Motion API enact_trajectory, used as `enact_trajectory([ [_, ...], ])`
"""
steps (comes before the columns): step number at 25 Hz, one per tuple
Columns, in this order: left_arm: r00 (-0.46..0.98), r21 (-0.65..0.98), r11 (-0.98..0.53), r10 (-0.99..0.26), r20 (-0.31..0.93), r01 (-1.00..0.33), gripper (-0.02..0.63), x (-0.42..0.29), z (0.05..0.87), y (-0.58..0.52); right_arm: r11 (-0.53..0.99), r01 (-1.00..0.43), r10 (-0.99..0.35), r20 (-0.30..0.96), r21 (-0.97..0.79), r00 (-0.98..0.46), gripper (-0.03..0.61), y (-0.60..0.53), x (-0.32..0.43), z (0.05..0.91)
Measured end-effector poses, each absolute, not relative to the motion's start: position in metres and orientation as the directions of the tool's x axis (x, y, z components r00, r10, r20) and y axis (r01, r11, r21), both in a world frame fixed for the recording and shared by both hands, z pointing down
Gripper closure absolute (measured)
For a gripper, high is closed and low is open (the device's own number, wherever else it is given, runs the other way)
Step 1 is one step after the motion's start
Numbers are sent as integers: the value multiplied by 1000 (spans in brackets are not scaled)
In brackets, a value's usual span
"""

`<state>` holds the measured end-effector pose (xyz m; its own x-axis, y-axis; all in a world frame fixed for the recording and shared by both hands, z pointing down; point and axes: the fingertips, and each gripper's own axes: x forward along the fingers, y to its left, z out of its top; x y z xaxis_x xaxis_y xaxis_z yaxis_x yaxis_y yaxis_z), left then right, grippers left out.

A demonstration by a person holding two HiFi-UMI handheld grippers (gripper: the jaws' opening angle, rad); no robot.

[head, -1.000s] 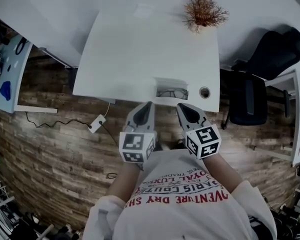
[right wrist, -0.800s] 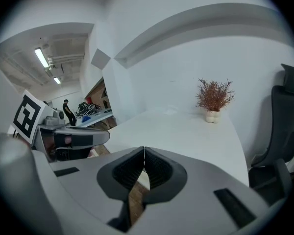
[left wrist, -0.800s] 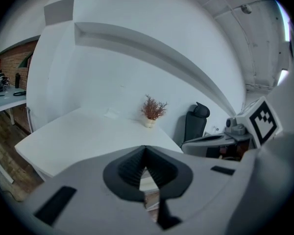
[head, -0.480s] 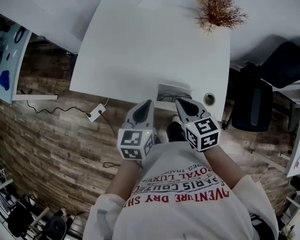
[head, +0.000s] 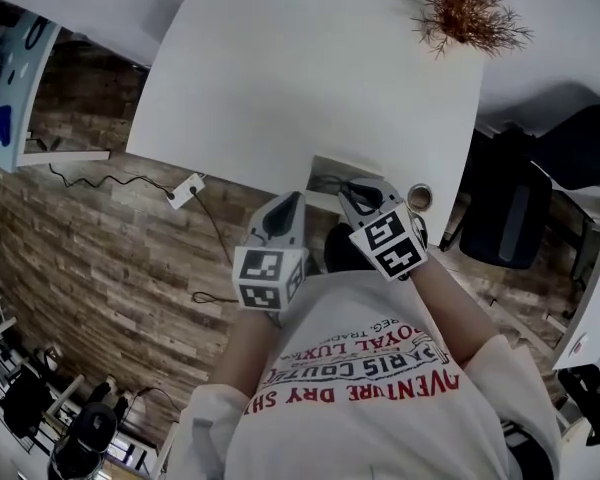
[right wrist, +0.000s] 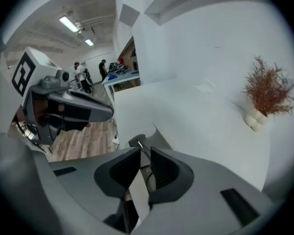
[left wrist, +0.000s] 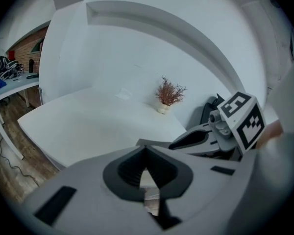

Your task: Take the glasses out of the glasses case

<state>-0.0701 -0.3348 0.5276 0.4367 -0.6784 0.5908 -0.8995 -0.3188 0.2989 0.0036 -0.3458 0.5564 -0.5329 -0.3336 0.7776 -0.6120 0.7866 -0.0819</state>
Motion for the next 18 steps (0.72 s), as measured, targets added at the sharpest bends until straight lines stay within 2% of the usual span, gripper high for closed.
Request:
enact_trajectory([
  [2,425,296,-305,-679,599,-905,614,-71,531,-334,840,-541,-294,804,-40,-517,489,-344,1,564],
  [5,405,294,-279,-678,613,-914,614,-75,535,-334,880,-475,-243,829,-30,-503,487,-341,-2,575],
  [18,335,303,-172,-688,644,-937,614,-89,551,-330,936,-348,-111,901,-47,-420,476,-350,13,610],
])
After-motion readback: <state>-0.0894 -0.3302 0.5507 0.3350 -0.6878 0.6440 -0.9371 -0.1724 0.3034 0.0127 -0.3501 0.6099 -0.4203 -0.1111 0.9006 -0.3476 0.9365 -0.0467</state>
